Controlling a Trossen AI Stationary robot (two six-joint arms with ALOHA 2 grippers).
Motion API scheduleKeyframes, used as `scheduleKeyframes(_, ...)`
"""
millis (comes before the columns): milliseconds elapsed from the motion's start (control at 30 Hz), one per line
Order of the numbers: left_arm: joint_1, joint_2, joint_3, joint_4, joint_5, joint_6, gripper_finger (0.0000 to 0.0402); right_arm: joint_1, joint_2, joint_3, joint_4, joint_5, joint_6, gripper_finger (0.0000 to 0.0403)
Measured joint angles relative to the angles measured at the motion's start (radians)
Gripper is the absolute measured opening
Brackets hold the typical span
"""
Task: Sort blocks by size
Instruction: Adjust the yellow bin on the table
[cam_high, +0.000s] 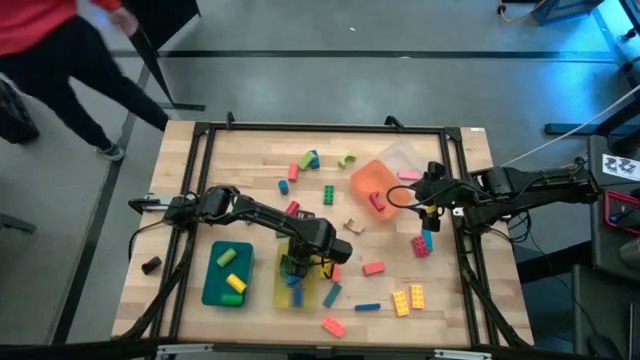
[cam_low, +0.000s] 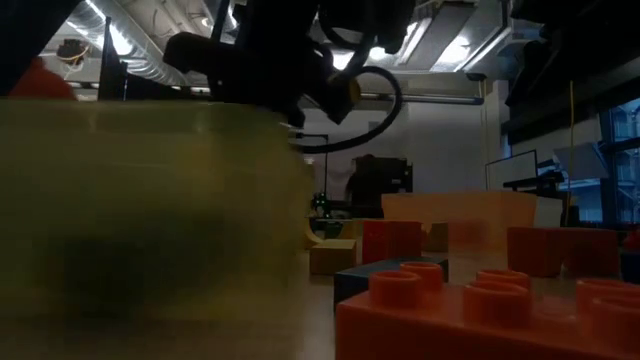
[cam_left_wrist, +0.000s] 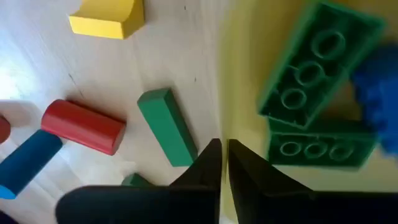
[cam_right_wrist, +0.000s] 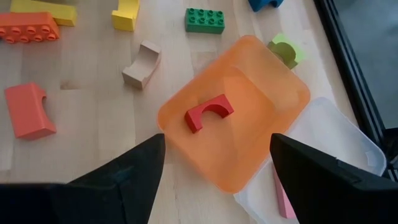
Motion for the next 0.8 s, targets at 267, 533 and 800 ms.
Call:
scheduleKeyframes(267, -0.012, -0.001, 0.0, -0.019, 0.011, -0.011, 0.0004, 0.0, 0.0, 0.0, 0.0, -0.086, 0.0, 0.0292)
scheduleKeyframes(533, -0.06, -0.001, 0.0, -0.019, 0.012, 0.052, 0.0003, 0.0, 0.0, 0.0, 0.0, -0.088, 0.0, 0.0292)
scheduleKeyframes(800, -0.076, -0.011, -0.091, -0.026, 0.015, 0.032, 0.0003, 0.0, 0.001, 0.0, 0.0, -0.095, 0.0, 0.0292)
